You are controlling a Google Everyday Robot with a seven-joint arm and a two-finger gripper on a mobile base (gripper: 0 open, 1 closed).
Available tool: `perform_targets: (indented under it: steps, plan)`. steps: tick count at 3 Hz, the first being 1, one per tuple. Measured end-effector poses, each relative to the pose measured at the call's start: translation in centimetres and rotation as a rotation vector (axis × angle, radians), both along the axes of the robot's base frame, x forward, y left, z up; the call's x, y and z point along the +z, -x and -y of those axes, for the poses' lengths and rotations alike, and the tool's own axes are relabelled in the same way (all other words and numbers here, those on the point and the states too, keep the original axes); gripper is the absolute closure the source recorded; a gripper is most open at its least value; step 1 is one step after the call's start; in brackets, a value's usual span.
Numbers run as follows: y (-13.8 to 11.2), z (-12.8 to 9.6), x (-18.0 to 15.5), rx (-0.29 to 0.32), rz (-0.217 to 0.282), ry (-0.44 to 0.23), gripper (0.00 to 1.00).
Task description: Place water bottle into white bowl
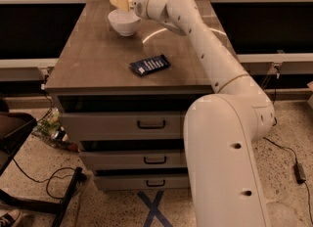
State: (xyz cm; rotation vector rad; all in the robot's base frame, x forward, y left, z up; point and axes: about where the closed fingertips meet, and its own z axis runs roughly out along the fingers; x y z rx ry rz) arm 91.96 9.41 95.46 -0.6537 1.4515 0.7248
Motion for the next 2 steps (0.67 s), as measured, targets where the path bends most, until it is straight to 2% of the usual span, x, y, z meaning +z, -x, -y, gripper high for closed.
perform_targets:
  steps: [1, 2]
  plan:
    - [0.03, -0.33, -0.09, 0.004, -0.001, 0.0, 0.0]
    - [0.03, -0.34, -0.09, 0.004, -0.001, 0.0, 0.0]
